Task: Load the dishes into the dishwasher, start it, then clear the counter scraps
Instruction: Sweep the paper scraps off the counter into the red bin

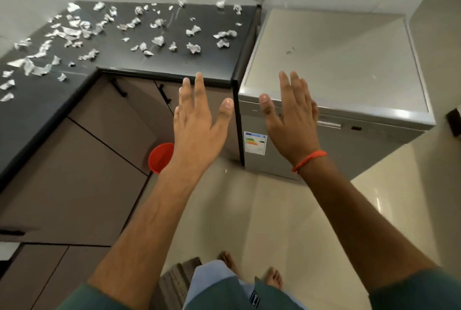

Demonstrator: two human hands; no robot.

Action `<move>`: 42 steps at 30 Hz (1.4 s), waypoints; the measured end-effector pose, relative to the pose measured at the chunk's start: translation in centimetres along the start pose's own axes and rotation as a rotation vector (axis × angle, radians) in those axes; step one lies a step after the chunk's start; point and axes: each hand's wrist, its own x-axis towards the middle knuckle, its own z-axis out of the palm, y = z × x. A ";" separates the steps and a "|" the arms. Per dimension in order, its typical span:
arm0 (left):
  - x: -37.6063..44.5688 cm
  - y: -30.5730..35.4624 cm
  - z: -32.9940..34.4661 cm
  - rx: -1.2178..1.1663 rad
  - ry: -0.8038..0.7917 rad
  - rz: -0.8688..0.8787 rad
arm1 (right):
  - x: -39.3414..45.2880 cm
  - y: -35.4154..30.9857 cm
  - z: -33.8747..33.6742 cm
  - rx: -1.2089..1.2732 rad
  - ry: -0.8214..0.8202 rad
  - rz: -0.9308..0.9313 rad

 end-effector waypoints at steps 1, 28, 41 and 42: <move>0.1 -0.1 -0.7 -0.022 0.019 -0.014 | 0.3 -1.1 0.3 0.026 -0.010 -0.010; 16.3 -16.4 -10.2 -0.250 -0.027 -0.174 | 13.5 -16.9 17.3 0.171 -0.204 -0.039; 26.8 -21.2 -7.5 -0.152 -0.115 -0.276 | 24.4 -14.7 24.6 0.201 -0.324 -0.001; 27.7 -21.2 -7.4 -0.152 -0.119 -0.282 | 25.3 -14.3 24.8 0.195 -0.327 0.000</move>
